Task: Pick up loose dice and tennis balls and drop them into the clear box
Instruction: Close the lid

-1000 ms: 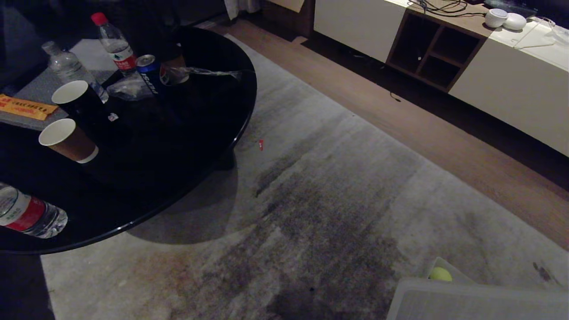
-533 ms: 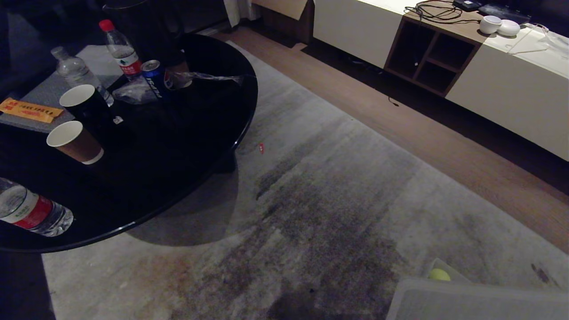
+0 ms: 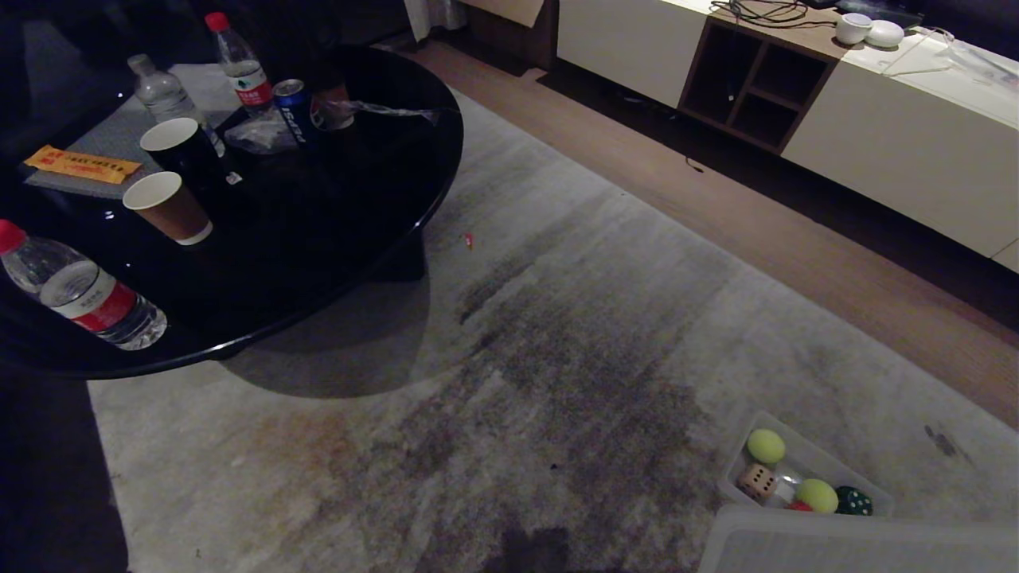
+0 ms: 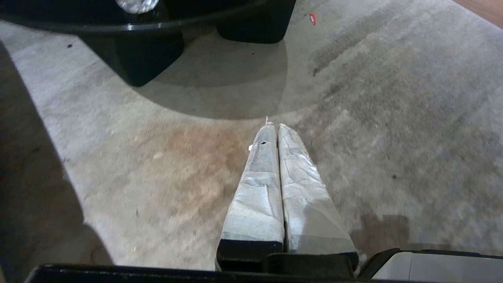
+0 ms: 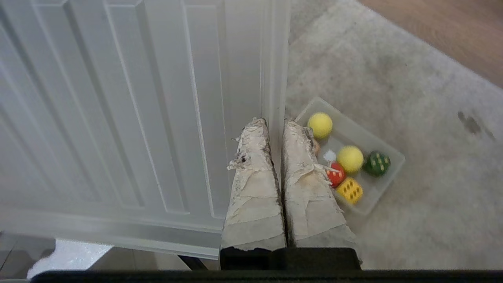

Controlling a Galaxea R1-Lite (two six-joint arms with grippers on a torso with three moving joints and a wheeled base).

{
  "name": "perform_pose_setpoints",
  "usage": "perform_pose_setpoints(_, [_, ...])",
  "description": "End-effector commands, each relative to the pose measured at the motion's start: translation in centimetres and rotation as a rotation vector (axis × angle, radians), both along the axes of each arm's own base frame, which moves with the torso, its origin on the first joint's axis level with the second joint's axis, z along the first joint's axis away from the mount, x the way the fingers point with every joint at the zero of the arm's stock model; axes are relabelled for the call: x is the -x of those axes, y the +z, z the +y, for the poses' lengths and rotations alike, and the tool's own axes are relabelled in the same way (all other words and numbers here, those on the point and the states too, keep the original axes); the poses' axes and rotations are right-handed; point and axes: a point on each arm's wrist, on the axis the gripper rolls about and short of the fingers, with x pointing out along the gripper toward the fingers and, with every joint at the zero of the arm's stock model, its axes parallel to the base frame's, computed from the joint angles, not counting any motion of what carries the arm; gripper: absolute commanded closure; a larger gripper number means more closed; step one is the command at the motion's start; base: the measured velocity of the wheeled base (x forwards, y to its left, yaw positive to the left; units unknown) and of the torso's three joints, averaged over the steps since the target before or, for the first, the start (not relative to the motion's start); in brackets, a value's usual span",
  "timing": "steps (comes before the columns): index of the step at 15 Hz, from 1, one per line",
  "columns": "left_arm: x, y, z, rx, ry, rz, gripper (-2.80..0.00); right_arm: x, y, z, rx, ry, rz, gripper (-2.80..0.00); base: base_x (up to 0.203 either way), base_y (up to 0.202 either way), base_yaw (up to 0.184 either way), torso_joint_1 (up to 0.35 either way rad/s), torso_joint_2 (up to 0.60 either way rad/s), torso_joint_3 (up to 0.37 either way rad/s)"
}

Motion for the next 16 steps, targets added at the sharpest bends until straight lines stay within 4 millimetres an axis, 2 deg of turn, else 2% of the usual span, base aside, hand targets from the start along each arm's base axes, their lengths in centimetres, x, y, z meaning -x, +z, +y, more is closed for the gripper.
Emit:
perform_pose_setpoints(1, [-0.02,-0.04,0.0,-0.003,-0.002,0.003,0.0,0.0,-0.01,0.0,0.0,0.0,0.001,0.0,-0.113,0.0,-0.002,0.002,0.01,0.006])
perform_pose_setpoints(14, [-0.02,-0.04,0.0,-0.003,0.0,0.003,0.0,0.0,-0.01,0.0,-0.002,0.001,0.001,0.0,0.0,0.0,0.0,0.0,0.0,0.0])
perform_pose_setpoints(16, [-0.02,-0.04,0.0,-0.003,-0.001,0.003,0.0,0.0,-0.01,0.0,-0.002,0.001,0.001,0.0,0.005,0.005,-0.108,0.002,0.0,0.005])
